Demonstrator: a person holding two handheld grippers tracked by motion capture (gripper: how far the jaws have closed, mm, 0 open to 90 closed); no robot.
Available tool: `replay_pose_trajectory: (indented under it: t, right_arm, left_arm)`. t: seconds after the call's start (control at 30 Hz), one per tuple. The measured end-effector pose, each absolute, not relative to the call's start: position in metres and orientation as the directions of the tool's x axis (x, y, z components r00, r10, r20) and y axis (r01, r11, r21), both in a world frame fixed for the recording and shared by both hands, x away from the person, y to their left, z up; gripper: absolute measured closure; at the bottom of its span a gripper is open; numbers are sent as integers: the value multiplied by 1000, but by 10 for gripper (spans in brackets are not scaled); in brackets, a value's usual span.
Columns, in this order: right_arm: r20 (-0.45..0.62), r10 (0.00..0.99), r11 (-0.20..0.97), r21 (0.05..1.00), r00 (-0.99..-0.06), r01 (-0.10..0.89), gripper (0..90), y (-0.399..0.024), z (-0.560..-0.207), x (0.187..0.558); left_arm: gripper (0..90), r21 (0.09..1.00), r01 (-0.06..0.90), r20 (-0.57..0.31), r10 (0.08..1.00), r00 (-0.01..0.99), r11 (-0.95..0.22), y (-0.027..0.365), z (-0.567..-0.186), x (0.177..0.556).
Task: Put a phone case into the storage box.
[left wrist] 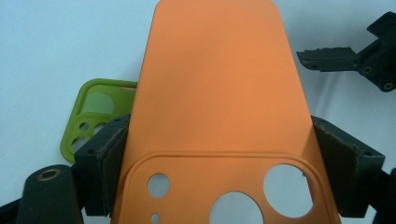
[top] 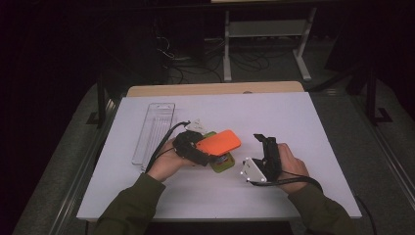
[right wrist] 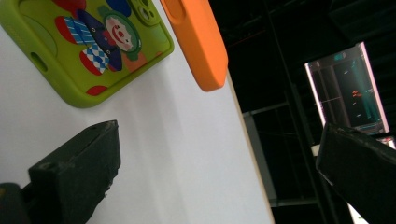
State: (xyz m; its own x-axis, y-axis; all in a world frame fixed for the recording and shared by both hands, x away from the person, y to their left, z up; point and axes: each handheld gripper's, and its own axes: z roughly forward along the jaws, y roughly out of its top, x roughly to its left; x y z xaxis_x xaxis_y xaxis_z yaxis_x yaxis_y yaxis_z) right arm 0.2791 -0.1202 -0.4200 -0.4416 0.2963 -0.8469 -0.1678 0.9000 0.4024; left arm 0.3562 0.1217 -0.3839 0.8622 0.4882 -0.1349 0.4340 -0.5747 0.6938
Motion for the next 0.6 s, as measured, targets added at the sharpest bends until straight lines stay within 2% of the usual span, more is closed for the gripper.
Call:
replay_pose_trajectory:
  t: [0.4, 0.6]
  right_arm:
    - [-901, 226, 912, 330, -371, -243, 16, -104, -423, 277]
    - [-924, 186, 918, 285, -335, -277, 89, -92, -423, 278]
  left_arm:
    - [160, 689, 417, -127, 468, 875, -593, 116, -382, 353]
    - [160, 684, 412, -125, 460, 879, -602, 116, -382, 355]
